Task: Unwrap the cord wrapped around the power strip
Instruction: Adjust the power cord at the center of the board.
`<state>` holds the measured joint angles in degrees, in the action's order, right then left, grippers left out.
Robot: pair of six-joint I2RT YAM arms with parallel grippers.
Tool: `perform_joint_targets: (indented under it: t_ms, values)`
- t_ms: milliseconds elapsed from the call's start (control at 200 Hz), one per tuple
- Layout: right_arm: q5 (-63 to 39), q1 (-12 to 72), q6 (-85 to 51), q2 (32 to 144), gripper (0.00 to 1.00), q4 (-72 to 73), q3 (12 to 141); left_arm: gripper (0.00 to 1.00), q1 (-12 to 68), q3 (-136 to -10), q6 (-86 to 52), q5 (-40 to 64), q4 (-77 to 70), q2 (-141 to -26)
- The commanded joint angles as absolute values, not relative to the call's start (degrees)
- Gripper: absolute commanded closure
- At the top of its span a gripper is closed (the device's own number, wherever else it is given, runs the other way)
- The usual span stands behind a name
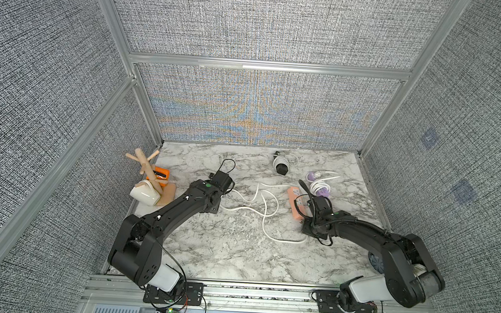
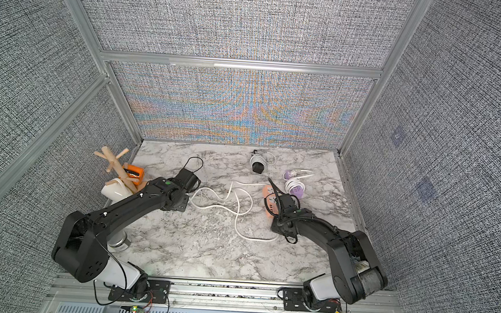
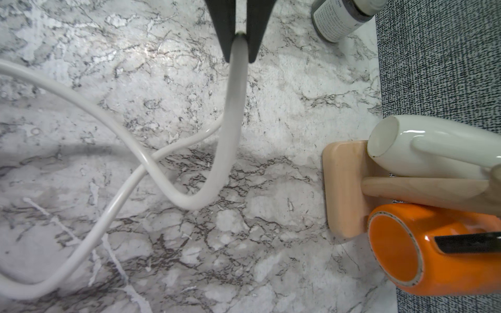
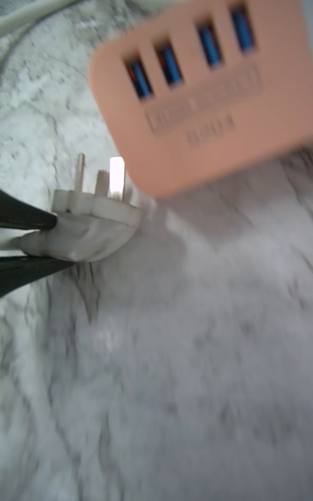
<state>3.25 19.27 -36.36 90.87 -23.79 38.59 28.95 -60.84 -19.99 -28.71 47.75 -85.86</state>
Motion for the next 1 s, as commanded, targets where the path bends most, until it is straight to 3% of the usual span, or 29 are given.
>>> perform_joint_targets:
  t_ms: [0, 245, 385, 445, 540, 621, 716, 796, 856, 996]
  values:
    - [10.77, 12.24, -32.23, 90.13, 0.92, -27.57, 37.36, 1.00, 27.88, -60.91, -21.17, -31.99, 48.80, -85.06]
    - [14.13, -0.80, -26.05, 90.58, 0.95, -25.35, 38.94, 0.99, 24.27, -60.92, -21.53, -32.26, 49.40, -84.97]
    - [13.24, -2.46, -25.05, 91.65, 0.93, -25.51, 41.12, 0.95, 23.52, -61.67, -21.62, -31.87, 50.28, -87.23]
    - [10.58, -2.07, -24.85, 90.86, 0.86, -25.88, 41.58, 0.92, 23.48, -61.87, -21.45, -30.54, 50.35, -88.12]
    - [7.35, -0.30, -24.78, 89.11, 0.65, -27.28, 42.21, 0.84, 23.63, -62.05, -21.19, -28.60, 50.36, -88.98]
    - [6.94, 1.43, -24.65, 87.62, 0.47, -29.85, 43.19, 0.68, 23.60, -62.23, -21.17, -28.04, 50.49, -89.24]
    - [6.94, 3.42, -24.70, 85.70, 0.31, -33.18, 44.64, 0.41, 23.62, -62.74, -21.20, -28.03, 51.28, -88.79]
    - [7.33, 5.62, -24.48, 84.22, 0.24, -36.27, 47.49, 0.21, 23.60, -63.50, -21.23, -27.95, 52.49, -87.68]
    - [7.76, 7.75, -24.43, 83.44, 0.21, -38.21, 49.48, 0.17, 23.85, -64.62, -21.02, -27.51, 53.98, -86.17]
    - [5.94, 13.06, -23.77, 83.61, 0.21, -39.67, 53.39, 0.20, 28.60, -68.05, -17.26, -24.73, 56.59, -81.41]
